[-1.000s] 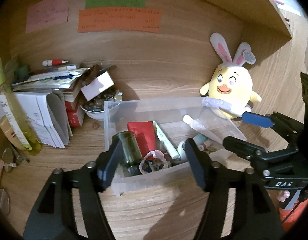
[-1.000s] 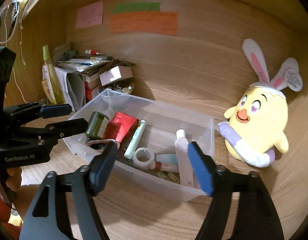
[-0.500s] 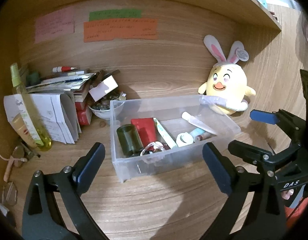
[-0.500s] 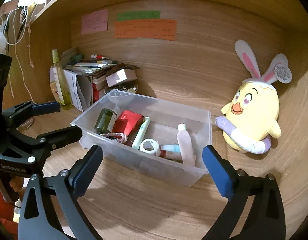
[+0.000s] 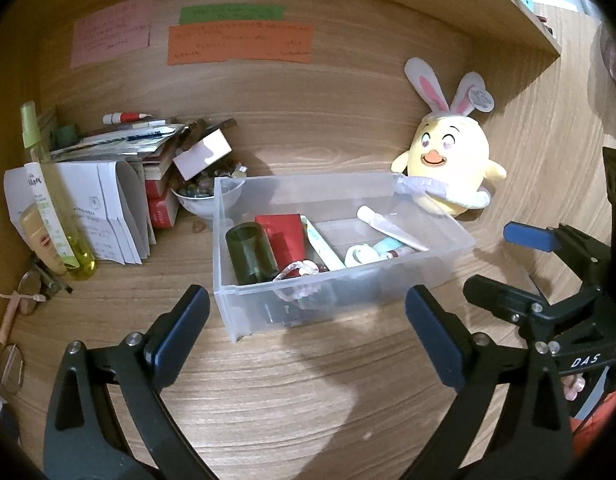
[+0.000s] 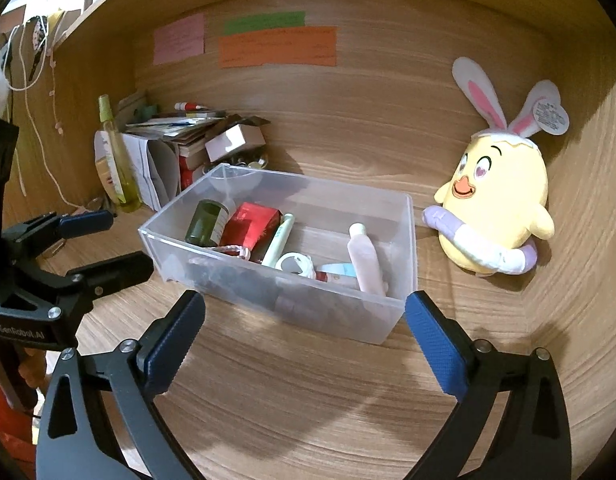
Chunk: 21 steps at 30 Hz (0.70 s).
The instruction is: Organize objects
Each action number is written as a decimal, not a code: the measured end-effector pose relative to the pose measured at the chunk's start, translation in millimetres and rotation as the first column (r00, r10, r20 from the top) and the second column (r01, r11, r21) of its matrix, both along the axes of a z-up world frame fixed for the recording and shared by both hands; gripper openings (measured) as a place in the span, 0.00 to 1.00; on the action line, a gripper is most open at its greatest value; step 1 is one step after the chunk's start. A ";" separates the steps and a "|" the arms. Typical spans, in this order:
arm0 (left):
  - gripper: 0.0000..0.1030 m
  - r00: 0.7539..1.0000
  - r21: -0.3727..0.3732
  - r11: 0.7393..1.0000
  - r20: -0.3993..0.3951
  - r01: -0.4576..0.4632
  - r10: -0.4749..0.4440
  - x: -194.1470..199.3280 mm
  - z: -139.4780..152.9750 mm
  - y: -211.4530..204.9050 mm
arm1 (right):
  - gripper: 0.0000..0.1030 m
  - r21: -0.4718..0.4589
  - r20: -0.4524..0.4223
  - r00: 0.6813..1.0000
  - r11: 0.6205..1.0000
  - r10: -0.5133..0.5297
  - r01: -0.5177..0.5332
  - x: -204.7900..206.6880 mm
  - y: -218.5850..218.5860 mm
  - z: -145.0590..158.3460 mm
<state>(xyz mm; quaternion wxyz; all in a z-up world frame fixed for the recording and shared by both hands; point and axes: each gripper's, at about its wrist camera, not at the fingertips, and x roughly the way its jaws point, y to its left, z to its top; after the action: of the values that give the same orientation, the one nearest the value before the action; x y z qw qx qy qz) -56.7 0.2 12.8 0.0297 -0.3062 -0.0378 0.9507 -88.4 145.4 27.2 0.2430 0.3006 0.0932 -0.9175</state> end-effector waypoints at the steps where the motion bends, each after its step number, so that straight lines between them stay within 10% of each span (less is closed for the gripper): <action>1: 0.97 1.000 -0.002 1.000 0.000 0.001 -0.001 0.6 -0.4 0.5 | 0.97 0.000 -0.001 1.000 1.000 -0.001 0.001 0.2 -0.1 0.1; 21: 0.97 1.000 -0.006 1.000 0.006 0.000 0.000 1.2 -2.0 0.5 | 0.97 0.003 -0.006 1.000 1.000 0.002 -0.002 2.4 -1.0 2.0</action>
<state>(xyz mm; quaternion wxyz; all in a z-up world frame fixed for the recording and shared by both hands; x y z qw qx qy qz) -55.6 0.7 10.7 0.0285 -0.3091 -0.0349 0.9499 -85.9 144.5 29.1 0.2431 0.2979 0.0954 -0.9182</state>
